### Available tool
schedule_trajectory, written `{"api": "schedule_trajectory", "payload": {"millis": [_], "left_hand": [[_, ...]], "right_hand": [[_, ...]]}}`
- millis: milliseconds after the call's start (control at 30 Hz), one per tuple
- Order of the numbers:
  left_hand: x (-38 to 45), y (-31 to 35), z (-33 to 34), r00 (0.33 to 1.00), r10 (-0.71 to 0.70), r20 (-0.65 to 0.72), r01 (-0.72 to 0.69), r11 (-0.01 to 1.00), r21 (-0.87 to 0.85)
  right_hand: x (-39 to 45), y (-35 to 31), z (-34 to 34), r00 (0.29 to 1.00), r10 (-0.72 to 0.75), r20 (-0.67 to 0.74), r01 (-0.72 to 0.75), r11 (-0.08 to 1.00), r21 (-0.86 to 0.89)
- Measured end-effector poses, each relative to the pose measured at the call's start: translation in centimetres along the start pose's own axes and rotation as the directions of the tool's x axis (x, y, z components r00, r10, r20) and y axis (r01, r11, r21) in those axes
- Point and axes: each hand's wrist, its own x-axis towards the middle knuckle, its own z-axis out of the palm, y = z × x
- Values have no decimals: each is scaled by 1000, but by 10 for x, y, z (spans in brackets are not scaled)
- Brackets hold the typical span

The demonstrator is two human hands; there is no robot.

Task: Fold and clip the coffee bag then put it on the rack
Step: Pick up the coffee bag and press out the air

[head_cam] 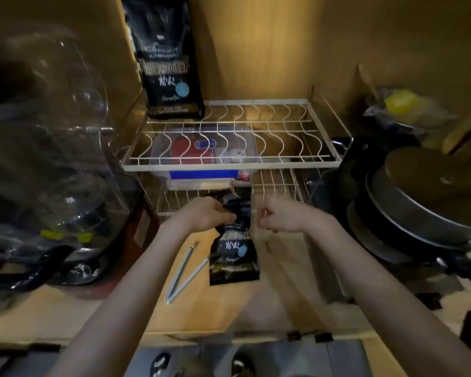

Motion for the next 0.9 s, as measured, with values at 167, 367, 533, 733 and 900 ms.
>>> {"api": "schedule_trajectory", "payload": {"millis": [167, 367, 533, 733, 900], "left_hand": [[9, -31, 39, 996, -68, -58, 61, 992, -107], [20, -65, 83, 980, -152, -126, 122, 969, -215], [26, -84, 111, 975, -146, -167, 101, 962, -255], [31, -89, 126, 969, -59, -242, -32, 933, -358], [27, -90, 130, 928, -15, -371, -111, 942, -317]], "right_hand": [[15, 24, 42, 1000, 24, 1, -24, 999, 49], [39, 51, 88, 991, 130, -23, -124, 975, 183], [42, 54, 113, 980, 192, -59, -163, 932, 325], [45, 56, 143, 960, 230, -157, -154, 909, 386], [42, 57, 149, 938, 248, -241, -143, 912, 383]]}}
